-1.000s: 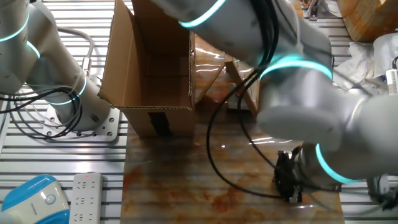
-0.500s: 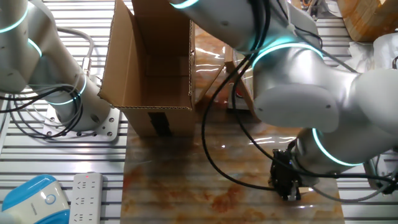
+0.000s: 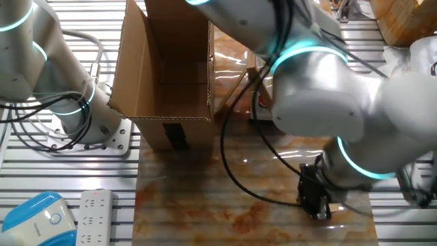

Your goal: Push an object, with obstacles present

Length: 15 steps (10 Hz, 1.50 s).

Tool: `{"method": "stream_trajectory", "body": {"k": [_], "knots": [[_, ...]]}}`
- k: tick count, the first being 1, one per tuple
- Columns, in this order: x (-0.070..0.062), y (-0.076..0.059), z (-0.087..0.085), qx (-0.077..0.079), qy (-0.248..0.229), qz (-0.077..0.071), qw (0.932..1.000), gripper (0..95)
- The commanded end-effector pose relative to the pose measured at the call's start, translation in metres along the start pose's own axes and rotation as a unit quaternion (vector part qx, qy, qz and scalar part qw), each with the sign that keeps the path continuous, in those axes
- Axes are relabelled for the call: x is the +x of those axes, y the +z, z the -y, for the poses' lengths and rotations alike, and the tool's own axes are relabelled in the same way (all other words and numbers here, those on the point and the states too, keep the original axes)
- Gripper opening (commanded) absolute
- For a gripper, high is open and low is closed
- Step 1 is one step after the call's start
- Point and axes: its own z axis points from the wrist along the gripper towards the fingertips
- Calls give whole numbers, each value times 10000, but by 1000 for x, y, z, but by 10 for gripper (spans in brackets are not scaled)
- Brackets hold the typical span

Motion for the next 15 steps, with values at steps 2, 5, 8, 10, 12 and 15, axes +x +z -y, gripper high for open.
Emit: {"method": "stream_trajectory", "body": {"k": [2, 5, 8, 10, 12, 15], "knots": [[-2, 1, 1, 42, -150, -47, 9999, 0], [-2, 1, 1, -4, -356, -51, 9994, 0], [-2, 1, 1, -122, -621, -31, 9980, 0], [-2, 1, 1, -179, -770, 6, 9969, 0], [-2, 1, 1, -227, -974, 31, 9950, 0], [-2, 1, 1, -331, -1143, 42, 9929, 0]]}}
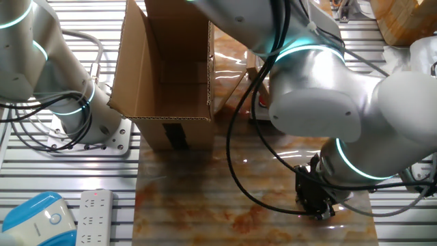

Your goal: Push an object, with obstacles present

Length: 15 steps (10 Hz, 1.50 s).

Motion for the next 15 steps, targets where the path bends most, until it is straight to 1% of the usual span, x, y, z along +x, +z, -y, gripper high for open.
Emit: {"method": "stream_trajectory", "body": {"k": [1, 3, 4, 5, 6, 7, 8, 9, 10, 15], "knots": [[-1, 0, 0, -48, -12, 1, 10000, 0], [-1, 0, 1, -25, -57, -7, 10000, 0], [-1, 1, 4, -24, -94, -15, 10000, 0], [-2, 1, 13, -38, -170, -18, 9998, 0], [-3, 2, 17, -39, -209, -18, 9998, 0], [-7, 2, 23, -41, -243, -35, 9997, 0], [-8, 2, 23, -34, -240, -39, 9997, 0], [-10, 4, 26, -20, -245, -36, 9997, 0], [-15, 8, 33, -31, -277, -16, 9996, 0], [-24, 14, 48, 6, -338, -11, 9994, 0]]}}
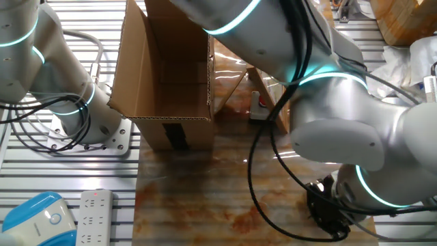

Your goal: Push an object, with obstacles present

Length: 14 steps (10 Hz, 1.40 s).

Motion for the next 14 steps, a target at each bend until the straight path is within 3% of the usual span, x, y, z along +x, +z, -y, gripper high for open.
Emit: {"method": "stream_trajectory", "body": {"k": [1, 10, 14], "knots": [[-2, 1, 4, 19, -40, 2, 10000, 0], [-10, 20, 9, 94, 101, 39, 9999, 0], [-13, 19, 9, -121, 229, 153, 9995, 0]]}}
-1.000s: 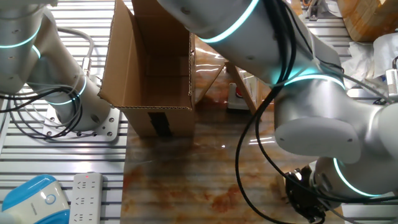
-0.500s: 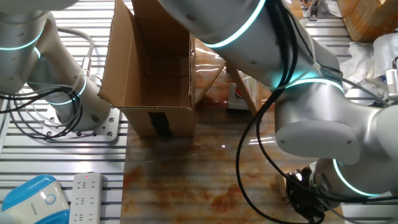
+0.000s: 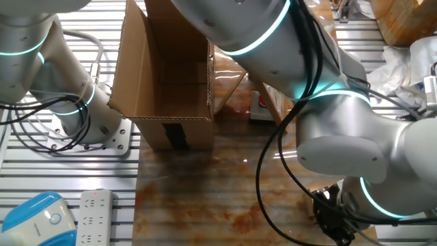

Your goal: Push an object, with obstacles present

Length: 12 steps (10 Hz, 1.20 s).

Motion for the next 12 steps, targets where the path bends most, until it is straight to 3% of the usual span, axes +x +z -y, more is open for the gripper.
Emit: {"method": "stream_trajectory", "body": {"k": [1, 7, 12], "knots": [[-5, 0, 1, -88, 43, 35, 9999, 0], [-10, 4, -4, -244, 226, 156, 9993, 0], [-17, 7, -10, -256, 315, 212, 9990, 0]]}}
